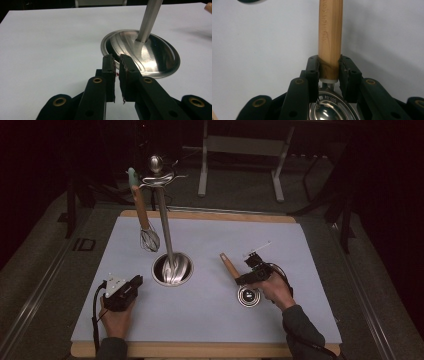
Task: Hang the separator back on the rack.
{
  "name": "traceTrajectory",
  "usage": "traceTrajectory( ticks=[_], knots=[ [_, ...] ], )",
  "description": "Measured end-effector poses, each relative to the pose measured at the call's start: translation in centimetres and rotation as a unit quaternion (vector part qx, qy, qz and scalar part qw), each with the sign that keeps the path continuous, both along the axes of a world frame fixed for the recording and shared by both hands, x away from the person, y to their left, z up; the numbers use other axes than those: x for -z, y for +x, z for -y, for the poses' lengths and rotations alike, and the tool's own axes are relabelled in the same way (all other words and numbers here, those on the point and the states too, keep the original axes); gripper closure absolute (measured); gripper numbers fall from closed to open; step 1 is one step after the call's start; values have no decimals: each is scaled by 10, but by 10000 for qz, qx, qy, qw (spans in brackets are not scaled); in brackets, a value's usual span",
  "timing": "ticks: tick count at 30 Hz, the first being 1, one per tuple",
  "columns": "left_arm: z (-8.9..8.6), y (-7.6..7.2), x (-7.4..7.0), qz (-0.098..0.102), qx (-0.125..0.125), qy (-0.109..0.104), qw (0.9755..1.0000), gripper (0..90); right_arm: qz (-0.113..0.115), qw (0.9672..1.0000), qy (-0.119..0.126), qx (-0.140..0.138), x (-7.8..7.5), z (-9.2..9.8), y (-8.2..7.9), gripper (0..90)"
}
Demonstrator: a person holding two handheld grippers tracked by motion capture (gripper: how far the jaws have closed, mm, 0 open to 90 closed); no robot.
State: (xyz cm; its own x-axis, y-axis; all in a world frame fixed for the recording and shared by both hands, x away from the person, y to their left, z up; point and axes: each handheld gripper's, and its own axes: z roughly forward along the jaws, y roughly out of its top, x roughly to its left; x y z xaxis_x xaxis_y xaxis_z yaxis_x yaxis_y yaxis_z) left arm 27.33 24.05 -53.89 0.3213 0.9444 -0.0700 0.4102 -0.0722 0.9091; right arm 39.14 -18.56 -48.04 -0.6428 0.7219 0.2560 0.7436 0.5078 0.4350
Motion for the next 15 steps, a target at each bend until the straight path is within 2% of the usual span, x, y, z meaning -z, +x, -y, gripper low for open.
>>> traceTrajectory(
  ticks=[2, 5, 9, 15],
  knots=[
    [0, 0, 0, 1, -2, -4, 10000, 833, 29, 9999, 92, -64, -2, -2, -1, 708],
    [0, 0, 0, 8, 1, 2, 10000, 833, 108, 9998, 70, -172, -3, -5, -1, 708],
    [0, -1, 0, 21, 7, 9, 10000, 833, 178, 9993, 165, -269, -4, -9, -2, 709],
    [0, -1, 0, 22, 6, 12, 10000, 833, 363, 9988, 248, -208, -10, -12, -4, 709]
  ],
)
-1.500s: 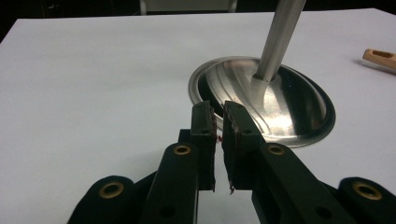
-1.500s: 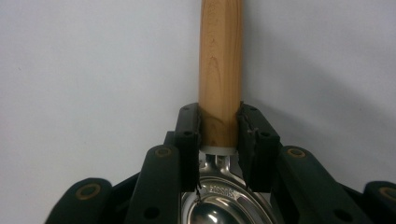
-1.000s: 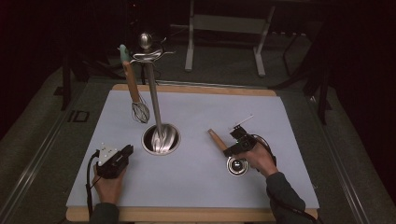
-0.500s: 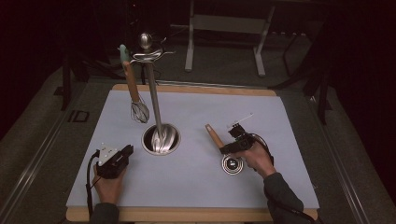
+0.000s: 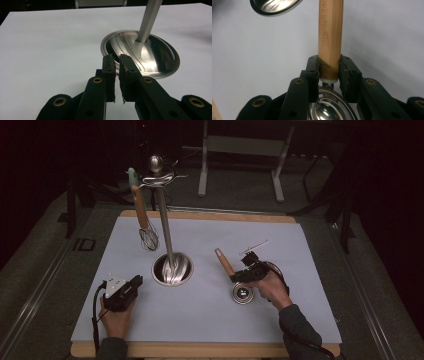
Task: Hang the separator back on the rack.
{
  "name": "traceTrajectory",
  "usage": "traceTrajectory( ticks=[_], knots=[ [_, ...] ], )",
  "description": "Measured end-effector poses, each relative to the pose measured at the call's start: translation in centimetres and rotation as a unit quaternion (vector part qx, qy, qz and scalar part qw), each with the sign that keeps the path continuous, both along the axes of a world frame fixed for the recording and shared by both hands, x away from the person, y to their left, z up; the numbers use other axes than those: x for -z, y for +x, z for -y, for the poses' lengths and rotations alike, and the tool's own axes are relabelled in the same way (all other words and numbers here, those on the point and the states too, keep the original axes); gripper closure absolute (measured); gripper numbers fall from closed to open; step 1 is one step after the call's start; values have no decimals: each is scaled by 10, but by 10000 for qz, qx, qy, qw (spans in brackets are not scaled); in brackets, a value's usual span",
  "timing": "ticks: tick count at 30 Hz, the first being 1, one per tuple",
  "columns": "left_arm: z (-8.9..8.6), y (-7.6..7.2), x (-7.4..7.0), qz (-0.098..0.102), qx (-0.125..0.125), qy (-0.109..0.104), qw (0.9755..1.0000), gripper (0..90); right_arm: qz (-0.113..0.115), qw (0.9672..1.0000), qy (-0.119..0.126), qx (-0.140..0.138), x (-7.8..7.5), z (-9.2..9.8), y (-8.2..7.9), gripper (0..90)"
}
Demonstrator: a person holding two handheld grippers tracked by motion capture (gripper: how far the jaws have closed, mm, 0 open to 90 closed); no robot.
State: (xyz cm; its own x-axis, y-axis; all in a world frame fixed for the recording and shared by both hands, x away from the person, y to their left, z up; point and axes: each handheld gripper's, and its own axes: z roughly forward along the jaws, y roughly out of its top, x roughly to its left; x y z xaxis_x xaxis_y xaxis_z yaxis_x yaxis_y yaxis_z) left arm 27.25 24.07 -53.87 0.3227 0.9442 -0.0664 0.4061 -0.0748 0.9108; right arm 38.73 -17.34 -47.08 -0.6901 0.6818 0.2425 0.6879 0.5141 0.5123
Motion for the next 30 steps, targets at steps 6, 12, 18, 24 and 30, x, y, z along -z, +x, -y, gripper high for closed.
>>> traceTrajectory(
  ticks=[6, 12, 18, 24, 30],
  knots=[
    [0, 0, 0, 13, -5, -33, 10000, 833, 215, 9997, 136, -21, -6, -4, -4, 709],
    [0, -1, 0, 28, -11, -50, 10000, 833, 469, 9984, 290, -85, -14, -8, -7, 709],
    [0, -1, 0, 25, -12, -49, 10000, 832, 850, 9952, 410, -240, -21, -15, -12, 709],
    [0, -1, 0, 30, -11, -46, 10000, 832, 1112, 9918, 547, -320, -28, -20, -15, 709],
    [0, -1, 0, 39, -15, -52, 10000, 831, 1370, 9865, 762, -478, -34, -22, -17, 709]
  ],
)
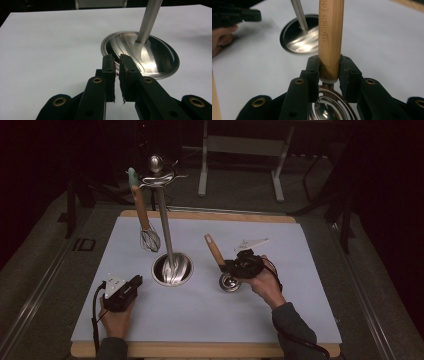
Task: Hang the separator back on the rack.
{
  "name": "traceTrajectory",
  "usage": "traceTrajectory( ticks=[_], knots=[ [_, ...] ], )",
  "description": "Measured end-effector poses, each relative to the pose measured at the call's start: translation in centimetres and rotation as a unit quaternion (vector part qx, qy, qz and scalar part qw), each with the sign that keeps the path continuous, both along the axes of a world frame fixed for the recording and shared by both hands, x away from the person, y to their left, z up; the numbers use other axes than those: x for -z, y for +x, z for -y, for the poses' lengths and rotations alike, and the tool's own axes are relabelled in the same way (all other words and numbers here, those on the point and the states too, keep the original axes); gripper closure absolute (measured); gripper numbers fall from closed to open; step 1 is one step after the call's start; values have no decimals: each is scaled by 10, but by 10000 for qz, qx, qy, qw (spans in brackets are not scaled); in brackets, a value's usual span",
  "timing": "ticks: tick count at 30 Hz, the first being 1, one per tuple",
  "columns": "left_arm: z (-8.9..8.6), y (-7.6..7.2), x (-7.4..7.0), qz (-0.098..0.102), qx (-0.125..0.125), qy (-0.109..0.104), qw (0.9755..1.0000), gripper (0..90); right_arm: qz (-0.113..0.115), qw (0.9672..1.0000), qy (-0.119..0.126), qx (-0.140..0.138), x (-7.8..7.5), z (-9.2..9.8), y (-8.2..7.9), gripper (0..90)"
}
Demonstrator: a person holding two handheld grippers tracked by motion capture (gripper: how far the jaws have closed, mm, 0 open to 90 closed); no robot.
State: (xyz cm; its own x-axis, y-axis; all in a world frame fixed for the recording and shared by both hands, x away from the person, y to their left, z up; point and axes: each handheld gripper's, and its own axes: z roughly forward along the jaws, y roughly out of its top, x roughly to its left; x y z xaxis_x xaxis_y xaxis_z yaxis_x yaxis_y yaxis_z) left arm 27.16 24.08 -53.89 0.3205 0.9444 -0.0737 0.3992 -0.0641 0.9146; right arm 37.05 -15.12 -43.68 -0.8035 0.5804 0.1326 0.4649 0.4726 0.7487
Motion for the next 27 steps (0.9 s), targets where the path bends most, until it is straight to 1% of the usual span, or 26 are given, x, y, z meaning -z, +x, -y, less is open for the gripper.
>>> traceTrajectory(
  ticks=[6, 9, 15, 19, 22, 27],
  knots=[
    [0, 0, 0, 3, -2, 1, 10000, 831, 234, 9993, 285, -91, -7, -1, -4, 709],
    [0, 0, 0, 0, -2, -7, 10000, 831, 326, 9985, 390, -200, -10, -3, -5, 709],
    [0, 0, 0, -2, 1, 13, 10000, 831, 413, 9966, 611, -370, -15, -4, -5, 709],
    [0, 0, 0, -4, 3, 29, 10000, 831, 463, 9956, 667, -461, -17, -5, -6, 709],
    [0, 0, 0, 0, 1, 19, 10000, 831, 515, 9945, 738, -536, -24, -6, -6, 709],
    [0, 0, 0, 2, -3, 8, 10000, 830, 625, 9931, 756, -649, -33, -6, -6, 709]
  ],
)
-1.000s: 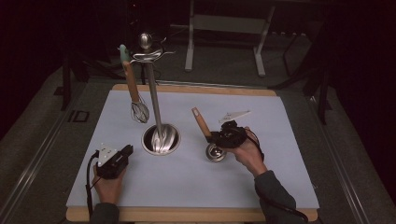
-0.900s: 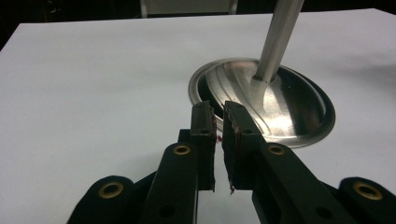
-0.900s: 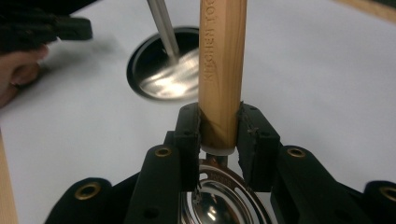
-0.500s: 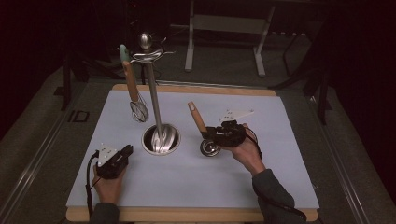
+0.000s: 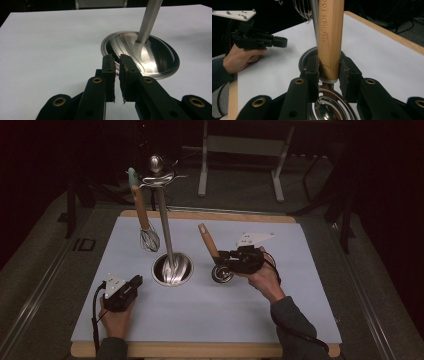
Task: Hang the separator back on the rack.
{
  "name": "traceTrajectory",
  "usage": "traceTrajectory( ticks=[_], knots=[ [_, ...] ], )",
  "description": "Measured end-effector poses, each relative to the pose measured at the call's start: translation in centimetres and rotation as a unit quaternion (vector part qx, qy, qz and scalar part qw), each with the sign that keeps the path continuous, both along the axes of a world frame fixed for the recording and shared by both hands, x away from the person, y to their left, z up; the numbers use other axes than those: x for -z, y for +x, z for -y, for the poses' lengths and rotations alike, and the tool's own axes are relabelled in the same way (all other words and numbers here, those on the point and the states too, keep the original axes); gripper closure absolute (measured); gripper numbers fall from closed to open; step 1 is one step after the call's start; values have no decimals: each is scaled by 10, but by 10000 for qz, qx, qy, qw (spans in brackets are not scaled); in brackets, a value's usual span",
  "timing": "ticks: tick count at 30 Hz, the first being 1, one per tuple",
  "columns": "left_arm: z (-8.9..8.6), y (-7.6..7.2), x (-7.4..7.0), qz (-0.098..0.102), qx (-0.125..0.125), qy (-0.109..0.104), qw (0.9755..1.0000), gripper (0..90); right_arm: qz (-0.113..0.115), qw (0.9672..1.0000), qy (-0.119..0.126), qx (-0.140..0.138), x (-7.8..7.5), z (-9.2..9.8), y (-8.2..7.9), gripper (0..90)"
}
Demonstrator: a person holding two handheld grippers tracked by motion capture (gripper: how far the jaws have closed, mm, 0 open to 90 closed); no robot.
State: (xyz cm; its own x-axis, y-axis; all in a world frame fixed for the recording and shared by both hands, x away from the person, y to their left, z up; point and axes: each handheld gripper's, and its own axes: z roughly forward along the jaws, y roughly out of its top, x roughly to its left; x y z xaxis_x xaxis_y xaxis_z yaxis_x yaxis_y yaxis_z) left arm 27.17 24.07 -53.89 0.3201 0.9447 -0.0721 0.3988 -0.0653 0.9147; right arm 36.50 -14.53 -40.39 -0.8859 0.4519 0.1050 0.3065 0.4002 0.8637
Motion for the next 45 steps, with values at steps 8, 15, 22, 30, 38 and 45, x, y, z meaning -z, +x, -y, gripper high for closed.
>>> traceTrajectory(
  ticks=[8, 15, 22, 30, 38, 45],
  knots=[
    [0, 0, 0, -5, 1, 7, 10000, 830, 119, 9999, 90, -74, -11, 0, 1, 709],
    [0, 0, 0, 4, -5, -2, 10000, 830, 378, 9990, 200, -157, -23, 1, -2, 710],
    [0, 0, 0, 11, -9, 0, 10000, 829, 515, 9982, 223, -203, -34, -1, -3, 709],
    [0, 0, 0, 9, -4, 6, 10000, 829, 620, 9973, 298, -256, -42, -4, -4, 709],
    [0, 0, 0, 11, -10, 11, 10000, 829, 656, 9965, 430, -300, -49, -3, -3, 709],
    [0, 0, 0, 8, -7, 13, 10000, 828, 684, 9958, 480, -363, -52, -4, -2, 709]
  ],
)
